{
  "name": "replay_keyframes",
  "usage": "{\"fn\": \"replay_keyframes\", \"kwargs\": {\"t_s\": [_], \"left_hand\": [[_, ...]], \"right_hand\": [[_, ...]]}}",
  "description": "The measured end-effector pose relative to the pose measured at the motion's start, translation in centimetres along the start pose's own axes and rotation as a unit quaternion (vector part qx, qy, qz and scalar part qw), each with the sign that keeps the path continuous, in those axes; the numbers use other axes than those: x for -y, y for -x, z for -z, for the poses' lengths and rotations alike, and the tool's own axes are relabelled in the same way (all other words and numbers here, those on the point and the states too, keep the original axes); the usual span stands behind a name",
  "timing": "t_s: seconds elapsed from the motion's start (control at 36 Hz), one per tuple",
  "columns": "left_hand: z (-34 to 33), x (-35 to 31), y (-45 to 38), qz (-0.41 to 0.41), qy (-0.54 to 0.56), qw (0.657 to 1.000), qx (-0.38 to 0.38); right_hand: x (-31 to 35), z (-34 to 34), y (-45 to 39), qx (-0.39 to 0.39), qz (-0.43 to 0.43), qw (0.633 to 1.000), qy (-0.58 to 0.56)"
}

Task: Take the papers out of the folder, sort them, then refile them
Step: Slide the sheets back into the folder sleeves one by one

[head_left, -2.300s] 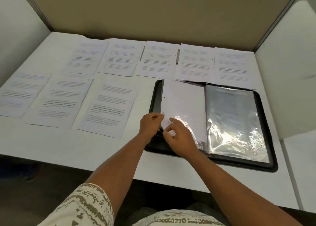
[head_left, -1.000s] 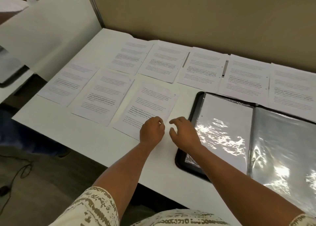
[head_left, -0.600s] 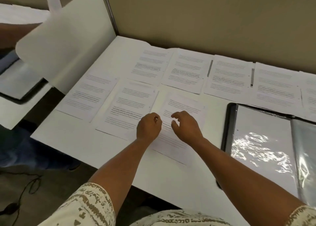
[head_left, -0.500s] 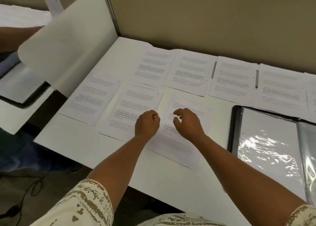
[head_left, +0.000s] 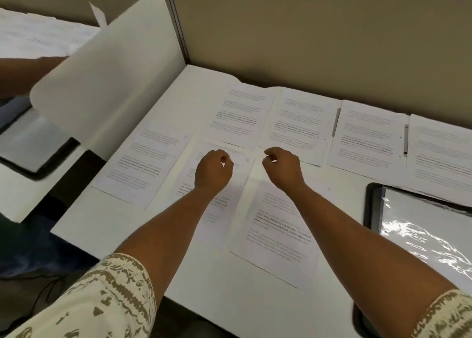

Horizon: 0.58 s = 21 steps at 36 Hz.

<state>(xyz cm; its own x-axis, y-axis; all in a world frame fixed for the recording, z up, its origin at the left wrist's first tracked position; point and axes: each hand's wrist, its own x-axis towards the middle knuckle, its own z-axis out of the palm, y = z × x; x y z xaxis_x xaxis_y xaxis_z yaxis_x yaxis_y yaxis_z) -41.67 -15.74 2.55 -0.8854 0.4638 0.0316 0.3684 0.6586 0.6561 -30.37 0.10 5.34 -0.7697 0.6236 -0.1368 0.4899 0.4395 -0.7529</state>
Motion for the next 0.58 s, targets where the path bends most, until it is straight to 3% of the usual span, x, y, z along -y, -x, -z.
{"fn": "replay_keyframes", "kwargs": {"t_s": [0.25, 0.58], "left_hand": [[-0.2, 2.1, -9.0, 0.006, 0.006, 0.999, 0.049], [-0.8, 5.5, -19.3, 0.036, 0.032, 0.997, 0.053]], "right_hand": [[1.4, -2.8, -5.8, -0.029, -0.111, 0.990, -0.078], [2.5, -7.1, -14.0, -0.071, -0.186, 0.978, -0.056]]}}
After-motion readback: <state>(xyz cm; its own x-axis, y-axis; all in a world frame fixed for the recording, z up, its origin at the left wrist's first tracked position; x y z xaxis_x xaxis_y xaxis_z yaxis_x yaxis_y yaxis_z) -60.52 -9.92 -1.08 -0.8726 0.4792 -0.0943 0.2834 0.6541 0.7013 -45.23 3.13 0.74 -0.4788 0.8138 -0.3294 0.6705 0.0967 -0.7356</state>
